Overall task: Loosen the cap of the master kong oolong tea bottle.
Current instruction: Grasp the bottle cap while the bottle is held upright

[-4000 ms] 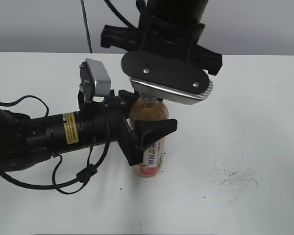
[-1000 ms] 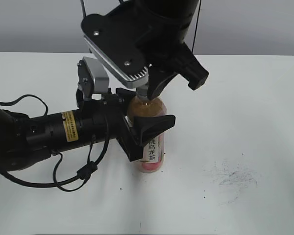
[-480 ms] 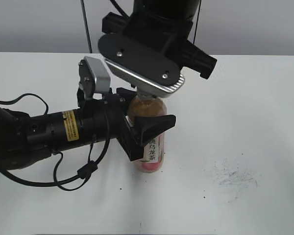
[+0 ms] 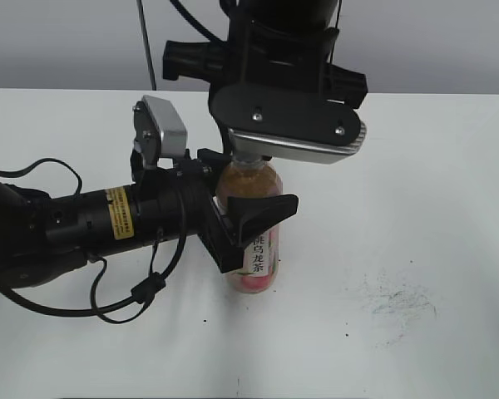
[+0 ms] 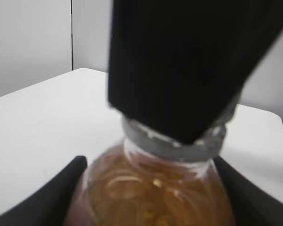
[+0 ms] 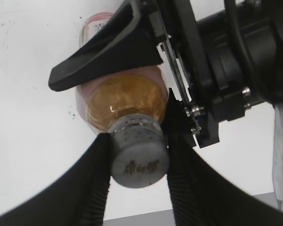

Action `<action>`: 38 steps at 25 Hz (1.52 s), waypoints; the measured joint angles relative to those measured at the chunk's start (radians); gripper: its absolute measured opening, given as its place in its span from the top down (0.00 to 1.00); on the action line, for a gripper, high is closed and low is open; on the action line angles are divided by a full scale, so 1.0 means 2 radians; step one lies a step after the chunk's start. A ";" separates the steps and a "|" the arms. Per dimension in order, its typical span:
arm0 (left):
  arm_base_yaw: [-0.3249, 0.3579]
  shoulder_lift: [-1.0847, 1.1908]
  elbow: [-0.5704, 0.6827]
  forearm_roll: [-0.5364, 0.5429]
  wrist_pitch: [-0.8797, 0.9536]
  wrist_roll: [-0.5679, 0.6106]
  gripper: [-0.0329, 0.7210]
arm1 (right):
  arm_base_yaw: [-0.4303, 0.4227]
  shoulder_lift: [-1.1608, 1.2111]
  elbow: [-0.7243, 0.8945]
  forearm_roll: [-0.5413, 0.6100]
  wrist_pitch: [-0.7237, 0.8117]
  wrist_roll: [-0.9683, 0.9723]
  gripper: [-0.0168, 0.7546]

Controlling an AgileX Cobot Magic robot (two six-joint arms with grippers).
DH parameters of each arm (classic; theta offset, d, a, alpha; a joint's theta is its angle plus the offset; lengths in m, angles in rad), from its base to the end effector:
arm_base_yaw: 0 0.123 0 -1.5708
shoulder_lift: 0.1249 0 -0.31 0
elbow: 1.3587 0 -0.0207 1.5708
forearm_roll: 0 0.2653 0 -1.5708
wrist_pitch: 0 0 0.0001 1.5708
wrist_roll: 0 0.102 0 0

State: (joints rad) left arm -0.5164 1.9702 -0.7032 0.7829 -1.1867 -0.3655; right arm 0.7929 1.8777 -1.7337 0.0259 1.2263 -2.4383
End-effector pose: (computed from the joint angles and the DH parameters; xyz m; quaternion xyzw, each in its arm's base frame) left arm 0.2732 -0.2318 0.1441 0.3998 0.6230 -0.4136 0.5300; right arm 0.2962 0.3042 0.3123 -0.9887 -0.0417 -0.0964 0.1068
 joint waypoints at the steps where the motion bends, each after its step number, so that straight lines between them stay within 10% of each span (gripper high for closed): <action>1: 0.000 0.000 0.000 0.000 0.000 0.000 0.36 | 0.000 0.000 0.000 0.000 0.000 -0.003 0.62; 38: 0.000 0.000 0.000 0.009 -0.002 0.002 0.36 | -0.001 -0.007 0.004 0.010 0.001 0.079 0.62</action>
State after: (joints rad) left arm -0.5158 1.9702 -0.7032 0.8003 -1.1902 -0.3619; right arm 0.7901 1.8630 -1.7250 0.0452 1.2285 -2.2809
